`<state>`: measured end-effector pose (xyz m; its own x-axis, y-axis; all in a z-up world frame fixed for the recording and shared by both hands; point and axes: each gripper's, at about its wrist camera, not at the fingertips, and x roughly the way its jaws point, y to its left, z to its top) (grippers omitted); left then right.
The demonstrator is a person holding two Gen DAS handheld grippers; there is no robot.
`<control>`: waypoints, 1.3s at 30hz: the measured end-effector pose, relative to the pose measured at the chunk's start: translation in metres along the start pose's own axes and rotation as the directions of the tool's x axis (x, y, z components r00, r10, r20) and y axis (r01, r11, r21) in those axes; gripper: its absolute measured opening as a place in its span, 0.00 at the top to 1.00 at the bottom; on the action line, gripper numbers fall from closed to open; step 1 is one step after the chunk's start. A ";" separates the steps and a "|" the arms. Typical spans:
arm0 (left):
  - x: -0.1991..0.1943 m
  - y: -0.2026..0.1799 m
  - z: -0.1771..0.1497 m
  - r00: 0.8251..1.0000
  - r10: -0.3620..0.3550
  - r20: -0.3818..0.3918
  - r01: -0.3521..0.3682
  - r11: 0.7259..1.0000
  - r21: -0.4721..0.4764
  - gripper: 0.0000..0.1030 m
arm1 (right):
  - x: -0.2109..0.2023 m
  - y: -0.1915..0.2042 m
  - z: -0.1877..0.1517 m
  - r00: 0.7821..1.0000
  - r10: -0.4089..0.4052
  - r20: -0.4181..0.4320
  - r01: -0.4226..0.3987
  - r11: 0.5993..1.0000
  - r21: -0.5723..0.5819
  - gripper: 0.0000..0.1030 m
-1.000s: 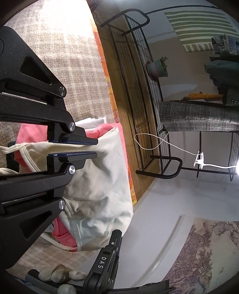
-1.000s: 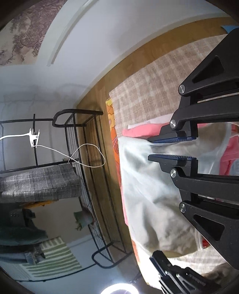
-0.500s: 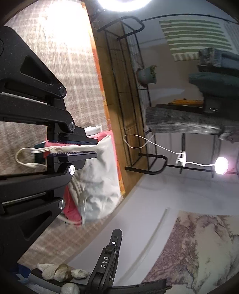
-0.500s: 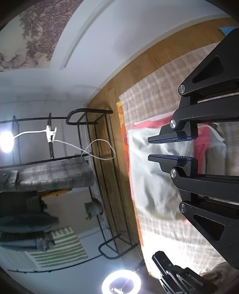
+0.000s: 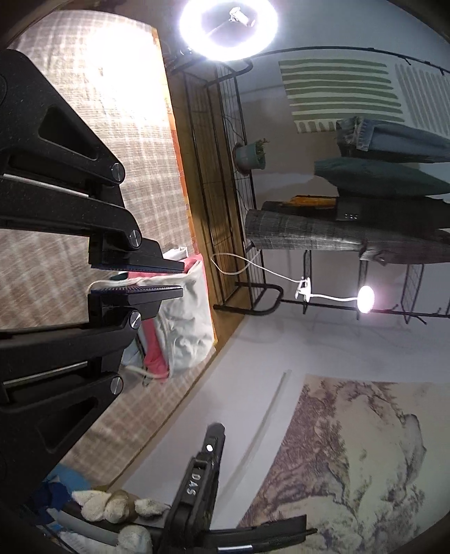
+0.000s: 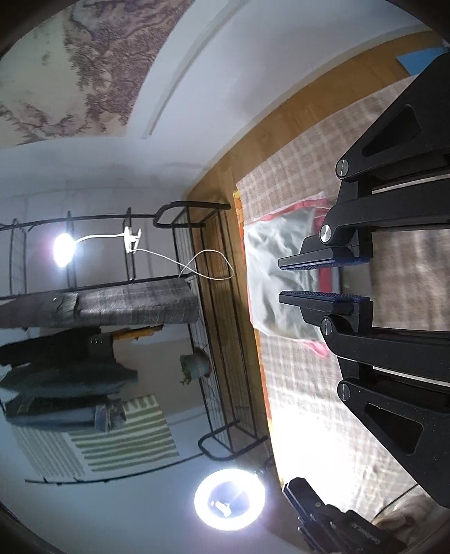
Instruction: Fold small clothes
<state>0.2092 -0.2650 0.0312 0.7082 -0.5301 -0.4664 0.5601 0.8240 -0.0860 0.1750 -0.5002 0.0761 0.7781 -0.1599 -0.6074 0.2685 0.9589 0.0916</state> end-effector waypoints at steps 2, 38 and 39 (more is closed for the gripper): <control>-0.019 -0.001 -0.007 1.000 -0.013 0.009 0.013 1.000 0.002 0.96 | -0.017 0.010 -0.008 1.000 0.001 0.008 -0.001 1.000 -0.002 0.79; -0.112 0.033 -0.105 0.998 0.049 0.046 -0.050 0.998 0.027 0.03 | -0.063 0.065 -0.108 0.998 -0.035 0.050 0.031 0.998 0.062 0.19; -0.114 0.033 -0.105 0.997 0.056 0.050 -0.057 0.998 0.028 0.02 | -0.062 0.065 -0.108 0.998 -0.035 0.048 0.032 0.998 0.063 0.19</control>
<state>0.1021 -0.1564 -0.0111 0.7586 -0.4927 -0.4263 0.5306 0.8469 -0.0346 0.0829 -0.4025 0.0345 0.7947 -0.2041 -0.5716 0.3280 0.9368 0.1216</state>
